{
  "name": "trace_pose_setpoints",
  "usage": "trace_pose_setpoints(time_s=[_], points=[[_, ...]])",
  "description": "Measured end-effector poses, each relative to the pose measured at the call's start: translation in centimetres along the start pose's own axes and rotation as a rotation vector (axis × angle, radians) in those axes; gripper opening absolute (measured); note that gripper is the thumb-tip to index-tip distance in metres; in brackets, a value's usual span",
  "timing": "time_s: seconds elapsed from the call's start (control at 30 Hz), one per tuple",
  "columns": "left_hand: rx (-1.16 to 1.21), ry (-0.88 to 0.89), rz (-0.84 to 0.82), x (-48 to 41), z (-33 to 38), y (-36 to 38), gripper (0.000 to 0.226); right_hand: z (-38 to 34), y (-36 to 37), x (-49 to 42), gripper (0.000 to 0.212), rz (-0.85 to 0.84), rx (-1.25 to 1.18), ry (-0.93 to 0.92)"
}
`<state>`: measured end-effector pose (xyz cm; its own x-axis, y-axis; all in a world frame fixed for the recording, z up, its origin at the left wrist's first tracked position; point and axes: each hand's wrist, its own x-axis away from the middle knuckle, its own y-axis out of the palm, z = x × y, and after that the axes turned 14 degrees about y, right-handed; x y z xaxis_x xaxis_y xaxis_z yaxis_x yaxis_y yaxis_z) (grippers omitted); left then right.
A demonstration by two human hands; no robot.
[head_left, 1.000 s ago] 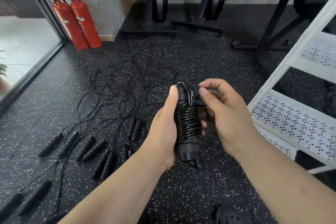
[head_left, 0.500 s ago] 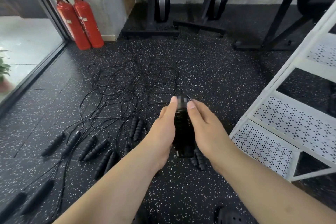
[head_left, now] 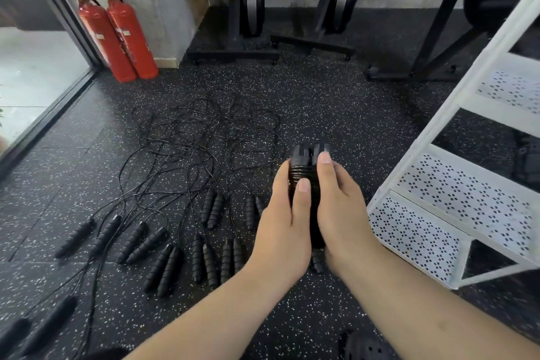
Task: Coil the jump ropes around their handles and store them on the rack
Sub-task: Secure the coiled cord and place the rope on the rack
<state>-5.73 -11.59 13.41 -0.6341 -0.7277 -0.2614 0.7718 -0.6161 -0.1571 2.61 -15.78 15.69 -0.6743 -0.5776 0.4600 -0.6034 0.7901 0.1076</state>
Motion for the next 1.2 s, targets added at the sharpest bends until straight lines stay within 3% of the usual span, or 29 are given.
trace_pose_setpoints(time_s=[0.2, 0.33, 0.6, 0.8, 1.2], points=[[-0.044, 0.048, -0.035, 0.6, 0.3, 0.5, 0.046, -0.5, -1.2, 0.3, 0.041, -0.019, -0.158, 0.156], [-0.011, 0.051, -0.054, 0.2, 0.5, 1.3, 0.044, -0.9, -2.0, 0.5, 0.04, -0.022, -0.197, 0.153], [0.146, -0.147, -0.024, -0.8, 1.4, 4.3, 0.036, -1.9, -3.8, 0.2, 0.041, 0.137, -0.019, -0.016], [0.282, -0.315, -0.104, -1.2, 3.5, 5.9, 0.028, -3.3, -6.9, 0.7, 0.04, 0.124, -0.089, 0.073], [0.311, -0.216, -0.172, 1.5, 6.6, 9.4, 0.028, -4.0, -11.6, 3.9, 0.038, 0.189, -0.063, -0.013]])
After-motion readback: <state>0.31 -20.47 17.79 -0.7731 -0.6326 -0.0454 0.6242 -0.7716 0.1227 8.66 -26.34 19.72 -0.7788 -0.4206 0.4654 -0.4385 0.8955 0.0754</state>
